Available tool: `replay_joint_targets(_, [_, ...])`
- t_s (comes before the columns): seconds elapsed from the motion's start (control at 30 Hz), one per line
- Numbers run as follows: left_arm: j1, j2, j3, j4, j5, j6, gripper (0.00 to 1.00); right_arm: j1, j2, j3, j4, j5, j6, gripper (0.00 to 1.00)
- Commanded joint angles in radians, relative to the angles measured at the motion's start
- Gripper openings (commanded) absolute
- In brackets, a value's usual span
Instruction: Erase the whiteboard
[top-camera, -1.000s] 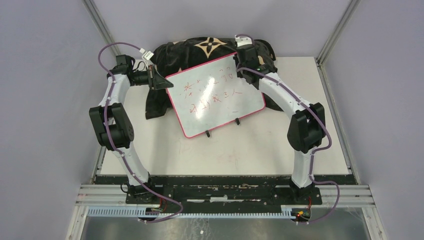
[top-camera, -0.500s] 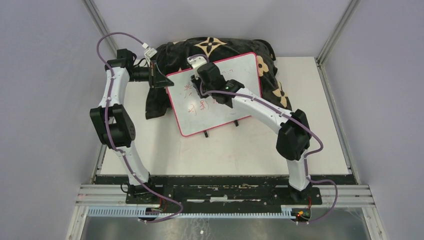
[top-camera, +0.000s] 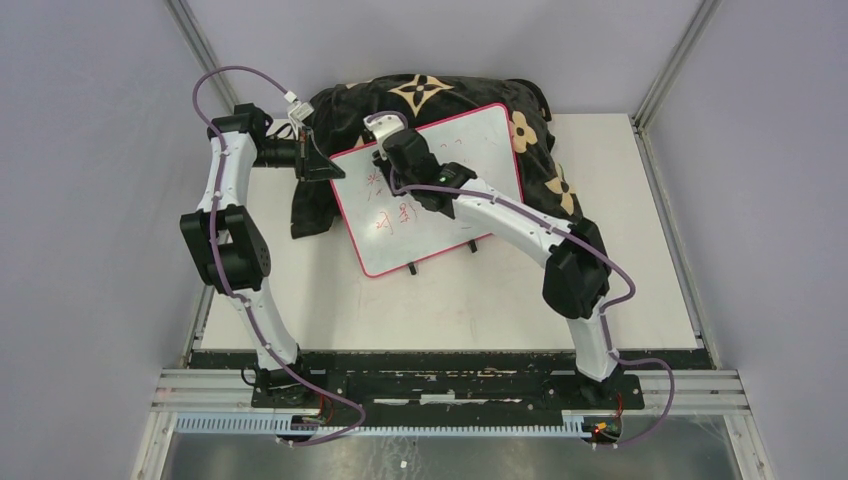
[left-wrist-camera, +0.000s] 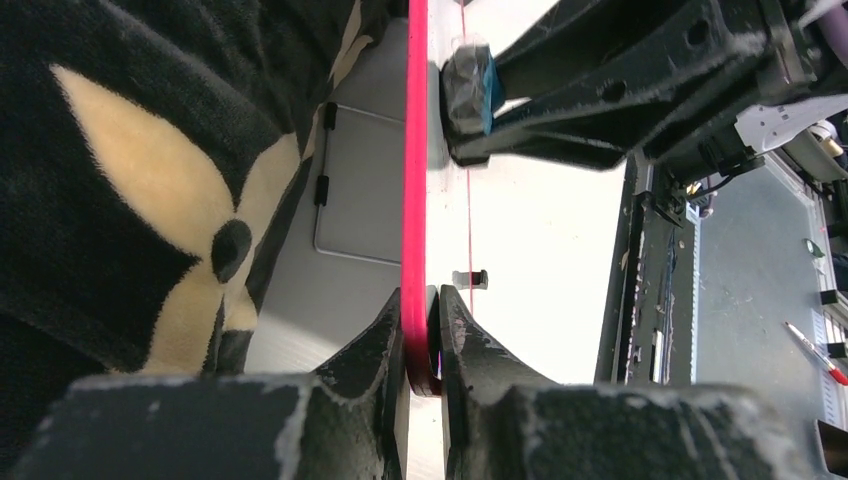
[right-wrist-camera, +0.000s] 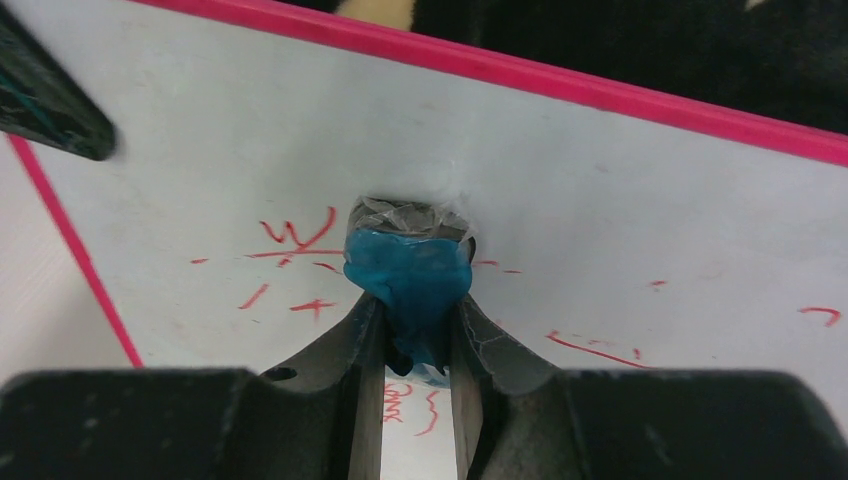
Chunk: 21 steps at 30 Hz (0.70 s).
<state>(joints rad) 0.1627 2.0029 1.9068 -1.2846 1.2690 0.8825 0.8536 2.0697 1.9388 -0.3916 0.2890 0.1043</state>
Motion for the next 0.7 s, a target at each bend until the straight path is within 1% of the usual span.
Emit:
replay_joint_targets(0.0, [-0.003, 0.022, 0.033, -0.033, -0.040, 0.142, 0.03, -0.127, -0.080, -0.081, 0.070, 0.095, -0.004, 0.00])
replay_joint_targets(0.17, [-0.005, 0.026, 0.034, -0.034, -0.035, 0.146, 0.03, -0.261, -0.125, -0.142, 0.087, 0.063, 0.021, 0.01])
replay_joint_targets(0.37, [-0.004, 0.028, 0.031, -0.039, -0.046, 0.151, 0.03, -0.351, -0.111, -0.104, 0.069, 0.062, -0.007, 0.00])
replay_joint_targets(0.47, [-0.005, 0.027, 0.032, -0.039, -0.051, 0.152, 0.03, -0.363, -0.103, -0.077, 0.058, 0.045, -0.014, 0.01])
replay_joint_targets(0.67, [-0.004, 0.030, 0.042, -0.041, -0.054, 0.147, 0.03, -0.343, -0.100, -0.055, 0.030, -0.099, 0.014, 0.01])
